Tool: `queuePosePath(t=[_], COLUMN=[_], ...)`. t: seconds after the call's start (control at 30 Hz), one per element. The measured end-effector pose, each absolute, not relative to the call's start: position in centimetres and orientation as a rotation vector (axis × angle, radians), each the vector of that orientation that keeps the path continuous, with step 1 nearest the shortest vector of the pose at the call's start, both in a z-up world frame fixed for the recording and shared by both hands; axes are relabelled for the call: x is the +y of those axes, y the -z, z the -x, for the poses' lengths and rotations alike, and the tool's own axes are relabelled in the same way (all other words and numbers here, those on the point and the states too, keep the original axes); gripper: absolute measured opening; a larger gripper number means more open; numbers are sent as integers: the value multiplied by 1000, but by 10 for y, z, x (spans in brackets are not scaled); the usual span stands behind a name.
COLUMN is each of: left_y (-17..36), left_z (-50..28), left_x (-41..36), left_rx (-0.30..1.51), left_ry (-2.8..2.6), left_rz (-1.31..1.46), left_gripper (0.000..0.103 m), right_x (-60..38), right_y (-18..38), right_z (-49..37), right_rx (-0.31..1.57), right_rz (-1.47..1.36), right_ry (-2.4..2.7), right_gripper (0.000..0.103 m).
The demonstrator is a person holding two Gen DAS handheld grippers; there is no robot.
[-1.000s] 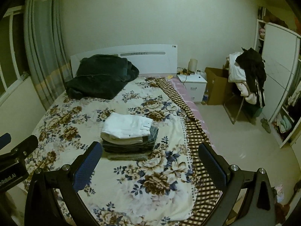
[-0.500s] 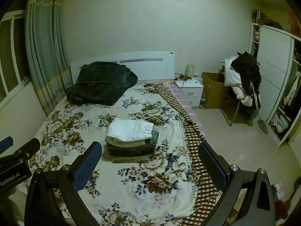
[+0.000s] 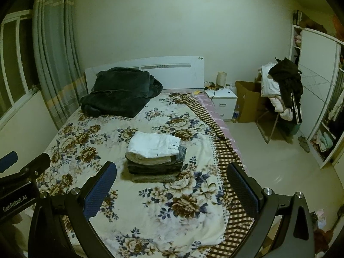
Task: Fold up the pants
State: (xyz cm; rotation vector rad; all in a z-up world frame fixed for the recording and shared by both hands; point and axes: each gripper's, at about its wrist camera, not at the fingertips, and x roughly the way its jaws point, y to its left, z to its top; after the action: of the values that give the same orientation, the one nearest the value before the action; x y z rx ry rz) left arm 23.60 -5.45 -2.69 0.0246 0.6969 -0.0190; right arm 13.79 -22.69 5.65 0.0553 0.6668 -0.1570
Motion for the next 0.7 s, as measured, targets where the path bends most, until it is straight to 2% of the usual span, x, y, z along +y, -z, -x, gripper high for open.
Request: queuePosePath(t=[0.7], left_y=[15], left_z=[-231], left_x=[-62], left_rx=[694], left_ry=[23], left_rz=[-20], left_gripper=[103], right_x=[-230], right_y=[-52], right_z=[-135], right_rx=[676], right_rz=[-66], right_ry=[158], right_gripper=[103])
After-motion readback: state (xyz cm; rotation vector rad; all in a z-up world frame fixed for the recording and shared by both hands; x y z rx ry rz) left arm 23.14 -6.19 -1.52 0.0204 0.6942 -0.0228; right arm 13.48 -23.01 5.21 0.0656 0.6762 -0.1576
